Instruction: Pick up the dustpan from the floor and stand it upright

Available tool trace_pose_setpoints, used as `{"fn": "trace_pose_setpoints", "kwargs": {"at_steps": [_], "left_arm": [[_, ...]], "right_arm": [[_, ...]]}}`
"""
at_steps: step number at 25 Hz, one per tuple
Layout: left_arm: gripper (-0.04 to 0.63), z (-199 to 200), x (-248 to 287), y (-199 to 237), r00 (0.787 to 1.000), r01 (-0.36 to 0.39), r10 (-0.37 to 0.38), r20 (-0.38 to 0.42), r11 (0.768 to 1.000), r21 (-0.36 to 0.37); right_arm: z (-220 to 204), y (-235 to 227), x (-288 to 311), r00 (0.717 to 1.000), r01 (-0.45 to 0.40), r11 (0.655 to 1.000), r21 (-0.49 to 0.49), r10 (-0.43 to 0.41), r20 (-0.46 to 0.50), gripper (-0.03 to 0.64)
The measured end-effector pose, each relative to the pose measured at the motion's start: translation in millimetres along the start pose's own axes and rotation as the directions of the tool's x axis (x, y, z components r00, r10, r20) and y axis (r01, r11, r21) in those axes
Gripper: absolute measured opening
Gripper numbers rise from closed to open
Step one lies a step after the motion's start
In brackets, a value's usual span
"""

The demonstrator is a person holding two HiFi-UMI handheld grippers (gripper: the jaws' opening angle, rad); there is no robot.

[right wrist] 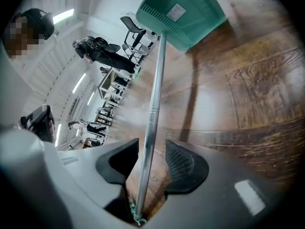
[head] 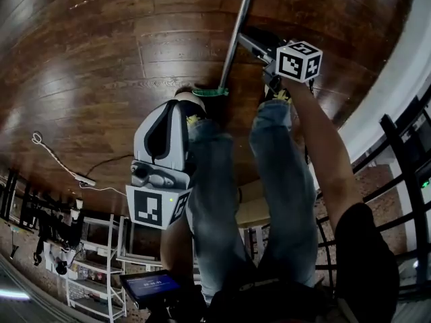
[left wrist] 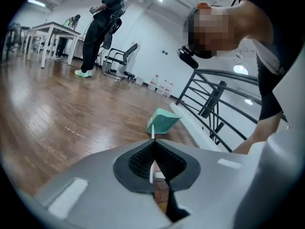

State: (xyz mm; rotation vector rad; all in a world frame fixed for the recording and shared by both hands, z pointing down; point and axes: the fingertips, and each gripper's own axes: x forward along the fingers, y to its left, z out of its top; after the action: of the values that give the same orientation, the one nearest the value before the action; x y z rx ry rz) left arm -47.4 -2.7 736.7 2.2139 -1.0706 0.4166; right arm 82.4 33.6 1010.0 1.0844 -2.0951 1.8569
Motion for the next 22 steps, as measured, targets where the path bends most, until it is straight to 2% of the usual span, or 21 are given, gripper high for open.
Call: {"fn": "trace_pose_setpoints", "kwargs": {"at_steps": [3,6,8,17,22], "left_arm": [[0.017,-1.0,18.5,8.8,1.0,-0.021,0.021,-0.004,0.998,0.055],[0.017,-5.0,36.5,22.1,0.997,-0.074,0.074,-0.016,0.997,-0.003],[0.017,-13.5,47.7,30.4,0.993,-0.107,0.106,-0.054,0.994,-0.02],[0.017,-53.6,81.1,44.9,0.977,-0.104,0.11,-0.183,0.994,0.043],[0.017,-59.6,101.5,52.0,0.977,-0.1,0.111,-0.181,0.992,0.073]], "right_arm": [[-7.1,4.5,5.8,0.999,-0.029,1.0,0.009,0.03,-0.034,0.184],[-8.7,7.3,12.1,0.998,-0.05,0.998,0.039,0.051,-0.025,0.184],[-7.2,9.5,15.6,0.998,-0.058,0.997,0.06,0.058,-0.003,0.184],[-8.2,14.0,33.3,0.993,-0.117,0.989,0.095,0.117,0.003,0.167],[-18.1,22.9,33.3,0.985,-0.169,0.98,0.108,0.17,-0.007,0.158]]}}
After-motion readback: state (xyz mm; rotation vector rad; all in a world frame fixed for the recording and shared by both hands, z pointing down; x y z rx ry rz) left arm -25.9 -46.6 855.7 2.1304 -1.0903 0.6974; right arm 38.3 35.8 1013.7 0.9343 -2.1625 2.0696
